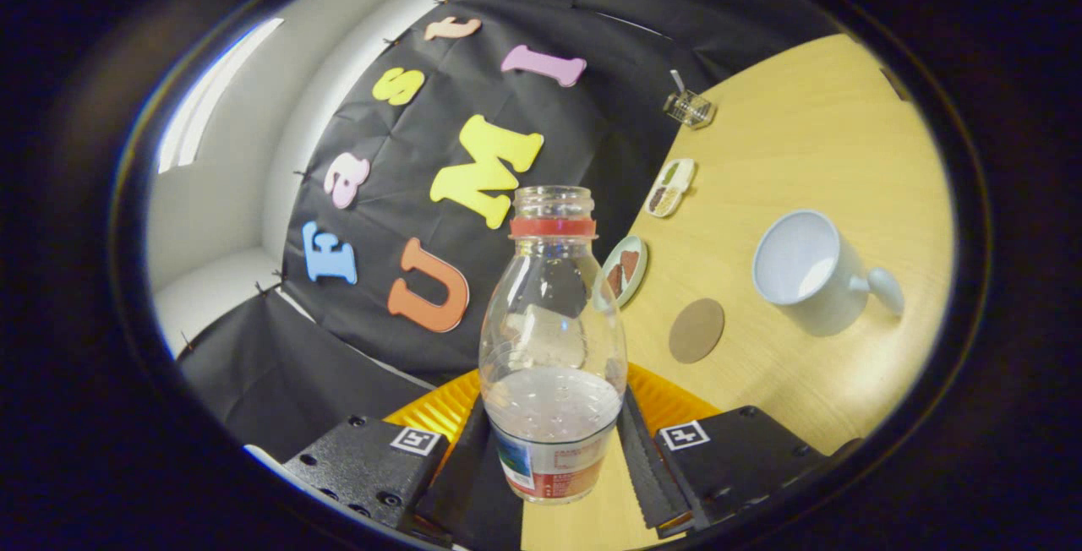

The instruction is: Take the bottle from table, then pour the juice into the cup, finally place the bottle on the coaster

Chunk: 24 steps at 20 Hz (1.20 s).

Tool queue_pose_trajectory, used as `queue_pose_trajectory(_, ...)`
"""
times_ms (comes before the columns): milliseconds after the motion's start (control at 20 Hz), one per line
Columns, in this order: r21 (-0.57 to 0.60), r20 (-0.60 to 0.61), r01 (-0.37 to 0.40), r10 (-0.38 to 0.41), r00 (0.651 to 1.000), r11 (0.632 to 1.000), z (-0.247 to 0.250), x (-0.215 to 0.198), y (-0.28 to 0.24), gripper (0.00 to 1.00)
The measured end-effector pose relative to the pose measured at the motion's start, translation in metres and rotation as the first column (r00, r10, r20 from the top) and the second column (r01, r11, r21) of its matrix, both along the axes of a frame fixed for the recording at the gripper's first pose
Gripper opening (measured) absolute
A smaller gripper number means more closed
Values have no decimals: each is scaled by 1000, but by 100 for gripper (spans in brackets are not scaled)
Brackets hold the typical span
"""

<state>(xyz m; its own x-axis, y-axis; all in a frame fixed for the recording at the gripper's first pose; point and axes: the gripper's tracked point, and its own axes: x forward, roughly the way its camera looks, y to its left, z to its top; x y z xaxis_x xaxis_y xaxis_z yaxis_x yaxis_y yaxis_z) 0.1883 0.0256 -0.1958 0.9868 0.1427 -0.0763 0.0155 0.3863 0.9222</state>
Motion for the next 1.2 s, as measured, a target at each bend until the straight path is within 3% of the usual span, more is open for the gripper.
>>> queue_pose_trajectory(150,144,-11,-5,7,1000,989,-4,4,0,79)
queue_pose_trajectory(500,320,-17,-24,31,999,947,-7,10,1,79)
queue_pose_trajectory(850,570,28,-43,33,999,820,4,17,7,78)
queue_pose_trajectory(1050,591,21,-41,36,999,806,3,17,8,78)
queue_pose_trajectory(1200,631,43,-51,30,999,774,13,14,5,78)
